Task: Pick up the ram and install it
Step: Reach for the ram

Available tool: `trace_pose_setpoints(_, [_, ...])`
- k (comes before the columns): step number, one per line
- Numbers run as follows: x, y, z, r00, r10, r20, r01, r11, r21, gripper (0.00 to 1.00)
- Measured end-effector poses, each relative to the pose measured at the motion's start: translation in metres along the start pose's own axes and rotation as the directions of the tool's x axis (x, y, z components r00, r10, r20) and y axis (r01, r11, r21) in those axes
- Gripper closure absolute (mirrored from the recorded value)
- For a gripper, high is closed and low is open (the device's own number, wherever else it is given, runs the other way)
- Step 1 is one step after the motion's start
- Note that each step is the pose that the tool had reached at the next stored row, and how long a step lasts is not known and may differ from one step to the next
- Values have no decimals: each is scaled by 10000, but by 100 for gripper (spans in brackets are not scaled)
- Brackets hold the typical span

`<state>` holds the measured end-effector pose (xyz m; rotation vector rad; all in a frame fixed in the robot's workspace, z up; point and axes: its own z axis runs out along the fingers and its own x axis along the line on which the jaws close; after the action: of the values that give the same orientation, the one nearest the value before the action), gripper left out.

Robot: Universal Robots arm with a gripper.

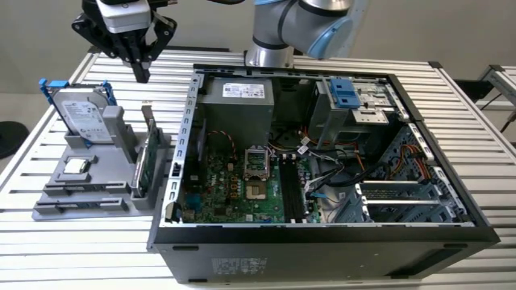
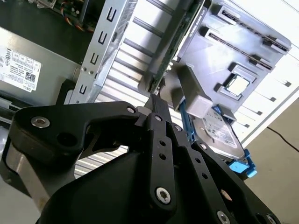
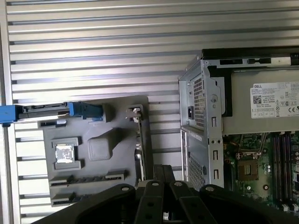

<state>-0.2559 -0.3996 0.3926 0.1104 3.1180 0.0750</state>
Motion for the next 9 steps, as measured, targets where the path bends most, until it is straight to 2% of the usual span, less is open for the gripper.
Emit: trace_pose_setpoints(9, [97, -7, -3, 10000, 1, -1, -1, 10000, 1, 100])
